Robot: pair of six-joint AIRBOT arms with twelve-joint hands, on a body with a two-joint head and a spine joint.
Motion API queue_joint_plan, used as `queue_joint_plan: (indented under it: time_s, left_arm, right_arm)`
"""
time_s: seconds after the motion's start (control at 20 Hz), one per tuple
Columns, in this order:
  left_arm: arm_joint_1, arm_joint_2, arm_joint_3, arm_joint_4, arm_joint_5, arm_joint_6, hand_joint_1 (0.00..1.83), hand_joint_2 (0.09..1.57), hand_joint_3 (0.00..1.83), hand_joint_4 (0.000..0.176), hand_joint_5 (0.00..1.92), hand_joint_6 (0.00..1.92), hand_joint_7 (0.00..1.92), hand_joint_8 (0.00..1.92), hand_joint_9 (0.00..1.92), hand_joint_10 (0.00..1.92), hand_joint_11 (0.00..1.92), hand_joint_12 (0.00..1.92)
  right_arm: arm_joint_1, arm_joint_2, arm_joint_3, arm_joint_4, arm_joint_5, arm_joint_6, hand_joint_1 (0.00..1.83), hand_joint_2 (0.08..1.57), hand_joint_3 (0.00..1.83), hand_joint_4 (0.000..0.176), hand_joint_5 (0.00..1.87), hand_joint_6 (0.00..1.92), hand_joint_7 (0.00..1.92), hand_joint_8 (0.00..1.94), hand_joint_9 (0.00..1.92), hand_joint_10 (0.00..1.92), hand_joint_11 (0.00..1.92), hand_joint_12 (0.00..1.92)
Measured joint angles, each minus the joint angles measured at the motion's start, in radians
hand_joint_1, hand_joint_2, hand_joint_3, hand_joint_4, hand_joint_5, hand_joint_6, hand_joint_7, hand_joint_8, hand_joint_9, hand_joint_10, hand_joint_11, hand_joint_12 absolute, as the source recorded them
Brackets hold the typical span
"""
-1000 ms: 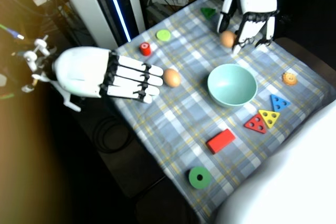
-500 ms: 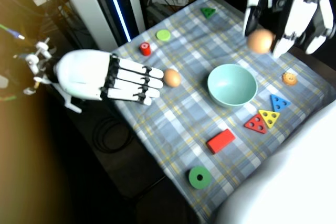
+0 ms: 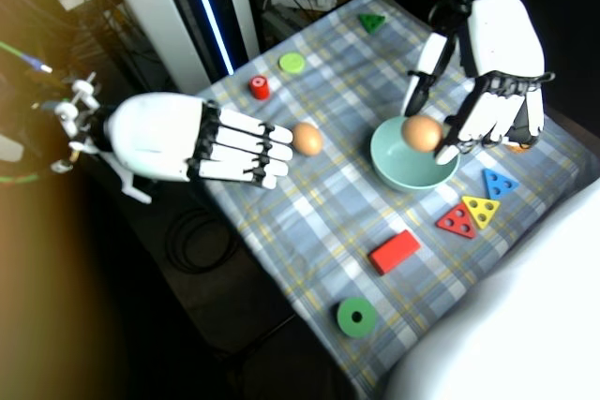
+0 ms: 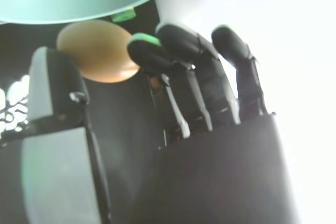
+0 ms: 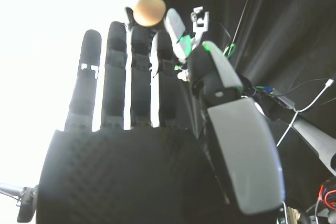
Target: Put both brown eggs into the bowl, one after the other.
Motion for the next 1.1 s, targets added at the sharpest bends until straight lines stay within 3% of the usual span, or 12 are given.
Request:
queue_joint_plan:
  time_s: [0.1, 0.2, 0.35, 0.4, 0.45, 0.5, 0.6, 0.7, 0.8, 0.9, 1.05, 1.1]
  left_arm:
    - [0.003, 0.000, 0.000, -0.001, 0.006, 0.001, 1.05, 0.93, 0.00, 0.022, 0.88, 0.00, 0.94, 0.00, 0.85, 0.21, 0.12, 1.25]
    - [0.008, 0.000, -0.003, -0.003, -0.002, 0.001, 1.03, 0.91, 0.00, 0.034, 0.77, 0.00, 0.83, 0.00, 0.75, 0.08, 0.03, 1.13]
    - [0.031, 0.029, -0.061, -0.011, -0.029, 0.001, 0.99, 0.91, 0.00, 0.058, 0.47, 0.00, 0.49, 0.00, 0.47, 0.00, 0.00, 1.00]
    - [0.034, 0.048, -0.085, -0.008, -0.041, -0.002, 0.96, 0.90, 0.00, 0.124, 0.33, 0.00, 0.34, 0.00, 0.34, 0.00, 0.00, 0.83]
    - [0.040, 0.071, -0.108, 0.005, -0.061, -0.017, 0.95, 0.90, 0.00, 0.161, 0.25, 0.00, 0.25, 0.00, 0.27, 0.00, 0.00, 0.72]
    - [0.048, 0.097, -0.138, 0.043, -0.108, -0.066, 0.96, 0.88, 0.00, 0.173, 0.19, 0.00, 0.15, 0.00, 0.20, 0.00, 0.00, 0.65]
    - [0.062, 0.141, -0.176, 0.128, -0.175, -0.212, 0.91, 0.85, 0.00, 0.176, 0.09, 0.00, 0.07, 0.00, 0.17, 0.00, 0.00, 0.74]
    - [0.076, 0.185, -0.212, 0.213, -0.246, -0.359, 0.70, 0.88, 0.00, 0.176, 0.06, 0.00, 0.04, 0.00, 0.16, 0.00, 0.00, 0.80]
    - [0.114, 0.265, -0.294, 0.282, -0.339, -0.440, 0.72, 0.87, 0.00, 0.176, 0.03, 0.00, 0.06, 0.01, 0.17, 0.00, 0.00, 0.74]
    - [0.146, 0.322, -0.352, 0.318, -0.392, -0.451, 0.79, 0.83, 0.00, 0.176, 0.01, 0.00, 0.12, 0.01, 0.21, 0.01, 0.00, 0.89]
    - [0.209, 0.399, -0.434, 0.342, -0.476, -0.451, 0.88, 0.82, 0.00, 0.176, 0.07, 0.00, 0.15, 0.00, 0.19, 0.00, 0.00, 0.84]
    - [0.228, 0.414, -0.454, 0.344, -0.503, -0.452, 0.88, 0.82, 0.00, 0.176, 0.06, 0.00, 0.14, 0.00, 0.18, 0.00, 0.00, 0.81]
  right_arm:
    - [0.000, 0.000, 0.000, 0.001, 0.000, 0.000, 0.64, 1.39, 0.00, 0.000, 0.55, 0.00, 0.52, 0.00, 0.47, 0.00, 0.03, 0.99]
    - [0.000, -0.002, 0.000, 0.001, 0.001, 0.000, 0.67, 1.40, 0.00, 0.000, 0.54, 0.00, 0.52, 0.00, 0.48, 0.00, 0.07, 0.96]
    - [0.000, -0.002, 0.000, 0.000, 0.000, 0.003, 0.72, 1.40, 0.00, 0.000, 0.55, 0.00, 0.53, 0.01, 0.48, 0.00, 0.08, 0.94]
    - [0.005, -0.002, 0.000, 0.000, -0.002, 0.003, 0.74, 1.39, 0.00, 0.000, 0.56, 0.00, 0.54, 0.00, 0.49, 0.00, 0.08, 0.94]
    - [0.009, -0.004, 0.000, 0.000, -0.004, 0.003, 0.75, 1.39, 0.00, 0.000, 0.56, 0.00, 0.54, 0.00, 0.49, 0.00, 0.08, 0.95]
    - [0.012, -0.005, 0.000, 0.001, -0.003, 0.003, 0.74, 1.37, 0.00, 0.000, 0.55, 0.00, 0.54, 0.00, 0.50, 0.00, 0.09, 0.95]
    - [0.016, -0.014, 0.007, -0.004, -0.001, 0.004, 0.76, 1.30, 0.00, 0.000, 0.53, 0.00, 0.50, 0.00, 0.46, 0.00, 0.10, 0.82]
    - [0.037, -0.024, 0.010, -0.015, -0.014, 0.004, 0.84, 1.21, 0.00, 0.000, 0.53, 0.00, 0.48, 0.00, 0.43, 0.00, 0.10, 0.73]
    - [0.080, -0.042, 0.031, -0.056, -0.041, 0.023, 0.85, 1.17, 0.00, 0.000, 0.55, 0.00, 0.50, 0.00, 0.45, 0.00, 0.16, 0.69]
    - [0.112, -0.062, 0.052, -0.093, -0.080, 0.048, 0.82, 1.15, 0.00, 0.000, 0.57, 0.01, 0.51, 0.01, 0.48, 0.01, 0.19, 0.69]
    - [0.151, -0.089, 0.071, -0.176, -0.137, 0.093, 0.89, 1.13, 0.00, 0.000, 0.56, 0.00, 0.49, 0.00, 0.46, 0.00, 0.20, 0.63]
    - [0.163, -0.093, 0.072, -0.199, -0.154, 0.099, 0.99, 1.12, 0.00, 0.003, 0.55, 0.00, 0.53, 0.00, 0.53, 0.01, 0.24, 0.68]
